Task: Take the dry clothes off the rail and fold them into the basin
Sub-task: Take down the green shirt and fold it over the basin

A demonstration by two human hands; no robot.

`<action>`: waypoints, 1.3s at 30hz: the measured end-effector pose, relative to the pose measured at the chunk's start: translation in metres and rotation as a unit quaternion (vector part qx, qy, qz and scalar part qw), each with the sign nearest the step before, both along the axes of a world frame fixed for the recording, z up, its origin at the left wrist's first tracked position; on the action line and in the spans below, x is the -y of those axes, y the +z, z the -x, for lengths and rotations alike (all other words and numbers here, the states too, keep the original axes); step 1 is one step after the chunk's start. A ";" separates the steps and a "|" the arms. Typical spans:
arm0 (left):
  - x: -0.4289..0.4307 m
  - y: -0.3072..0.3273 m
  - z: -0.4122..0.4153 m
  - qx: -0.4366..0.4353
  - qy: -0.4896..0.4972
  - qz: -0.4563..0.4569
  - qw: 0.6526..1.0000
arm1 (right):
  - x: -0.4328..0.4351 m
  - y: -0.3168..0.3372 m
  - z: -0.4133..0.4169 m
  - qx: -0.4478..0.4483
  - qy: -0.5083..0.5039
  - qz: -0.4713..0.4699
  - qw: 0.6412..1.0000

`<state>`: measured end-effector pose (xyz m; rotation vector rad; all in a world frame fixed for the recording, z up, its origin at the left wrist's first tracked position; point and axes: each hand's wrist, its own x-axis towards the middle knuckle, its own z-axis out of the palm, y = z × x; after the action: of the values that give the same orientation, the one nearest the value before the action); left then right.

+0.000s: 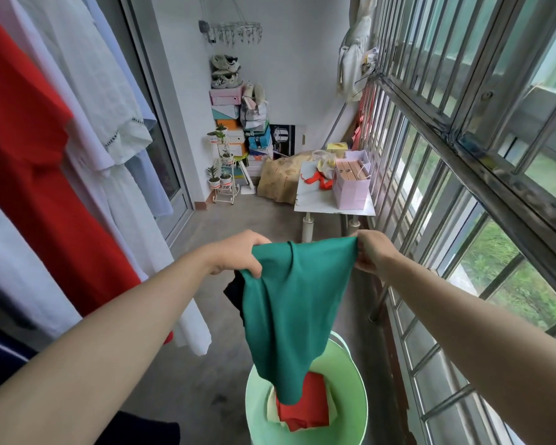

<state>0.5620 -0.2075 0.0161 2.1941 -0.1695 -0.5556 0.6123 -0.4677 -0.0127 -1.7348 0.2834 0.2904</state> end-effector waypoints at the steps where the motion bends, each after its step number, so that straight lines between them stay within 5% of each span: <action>1: -0.001 0.000 -0.001 -0.009 0.015 0.022 1.000 | 0.002 -0.001 0.002 -0.023 -0.014 -0.047 0.999; 6: -0.001 0.000 -0.002 -0.062 0.110 0.126 0.984 | 0.011 -0.011 0.015 -0.106 0.093 -0.233 0.962; 15: -0.004 0.003 -0.003 -0.052 0.190 0.301 0.933 | -0.011 -0.039 0.029 -0.035 0.318 -0.123 0.939; 18: -0.005 0.006 -0.006 -0.037 0.211 0.311 0.926 | -0.023 -0.034 0.031 -0.048 0.246 -0.157 0.955; 30: -0.017 -0.027 -0.015 0.050 0.315 0.212 0.924 | -0.028 -0.016 0.024 -0.067 0.113 -0.179 0.975; 33: -0.021 -0.028 -0.022 0.161 0.327 0.052 0.930 | -0.025 -0.010 0.024 -0.069 0.112 -0.168 0.977; 36: -0.030 -0.024 -0.027 0.249 0.361 -0.097 0.894 | -0.020 -0.003 0.025 -0.076 0.103 -0.173 0.977; 39: -0.029 -0.025 -0.030 0.231 0.393 -0.040 0.889 | -0.019 0.004 0.027 -0.085 0.107 -0.188 0.973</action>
<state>0.5918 -0.1783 -0.0084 2.1997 0.4911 0.4234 0.5853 -0.4482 -0.0086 -1.3671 0.1516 0.6132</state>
